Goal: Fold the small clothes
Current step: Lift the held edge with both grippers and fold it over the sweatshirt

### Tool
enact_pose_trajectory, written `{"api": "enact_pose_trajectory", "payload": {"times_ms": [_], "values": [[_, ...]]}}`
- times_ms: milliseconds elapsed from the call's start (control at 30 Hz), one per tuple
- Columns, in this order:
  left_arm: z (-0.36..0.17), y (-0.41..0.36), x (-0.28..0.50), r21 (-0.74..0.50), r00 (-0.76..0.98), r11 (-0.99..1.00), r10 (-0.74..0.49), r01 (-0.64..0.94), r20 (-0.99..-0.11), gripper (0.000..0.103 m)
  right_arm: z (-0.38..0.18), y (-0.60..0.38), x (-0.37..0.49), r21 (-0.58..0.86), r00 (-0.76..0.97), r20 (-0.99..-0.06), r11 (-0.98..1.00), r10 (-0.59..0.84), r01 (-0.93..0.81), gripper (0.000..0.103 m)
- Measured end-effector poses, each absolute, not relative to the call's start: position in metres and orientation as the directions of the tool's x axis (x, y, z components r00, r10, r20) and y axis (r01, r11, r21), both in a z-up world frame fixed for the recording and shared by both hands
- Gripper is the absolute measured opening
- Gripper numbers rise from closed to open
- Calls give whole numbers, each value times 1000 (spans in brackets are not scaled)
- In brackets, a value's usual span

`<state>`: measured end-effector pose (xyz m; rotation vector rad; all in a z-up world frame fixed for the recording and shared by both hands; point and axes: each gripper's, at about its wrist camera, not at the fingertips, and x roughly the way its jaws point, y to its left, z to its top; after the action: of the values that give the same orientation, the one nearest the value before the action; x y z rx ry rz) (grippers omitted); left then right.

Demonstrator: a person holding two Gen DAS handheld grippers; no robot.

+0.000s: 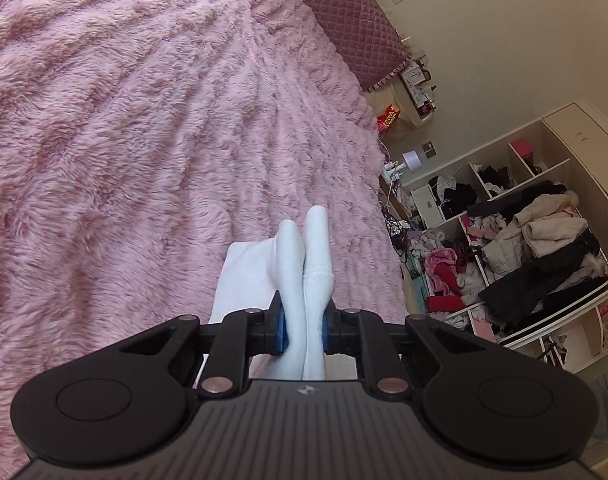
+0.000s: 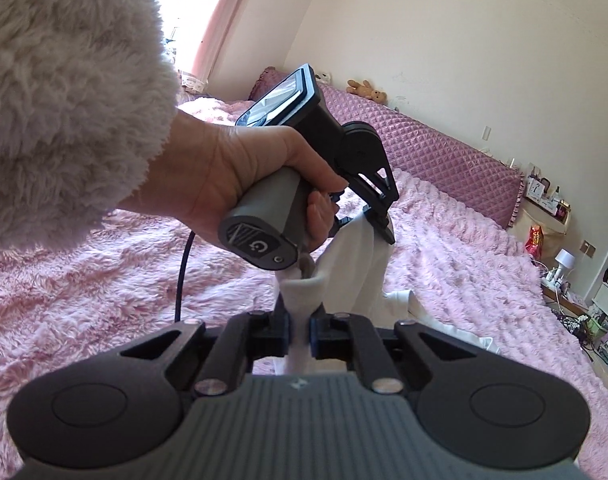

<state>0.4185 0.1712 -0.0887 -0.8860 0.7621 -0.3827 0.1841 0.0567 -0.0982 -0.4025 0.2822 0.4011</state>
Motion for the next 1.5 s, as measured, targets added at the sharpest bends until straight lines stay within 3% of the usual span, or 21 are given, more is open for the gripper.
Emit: {"api": "enact_pose_trajectory", "payload": {"times_ms": [333,767,1100,1500], "values": [[-64,77,434,-760,630,648,-610,49,-480,17,-78,-31,178,-274,935,-279,915,217,-294,3],[-61,-40,443,-676,632,732,-566,90,-529,17,-82,-151,186,-158,963,-269,985,30,-75,2],[-79,-126,445,-598,580,792,-548,128,-603,17,-112,-229,179,-82,940,-331,995,-79,55,1],[-104,-183,442,-499,537,851,-501,163,-679,17,-154,-273,177,27,907,-406,991,-108,130,1]]}}
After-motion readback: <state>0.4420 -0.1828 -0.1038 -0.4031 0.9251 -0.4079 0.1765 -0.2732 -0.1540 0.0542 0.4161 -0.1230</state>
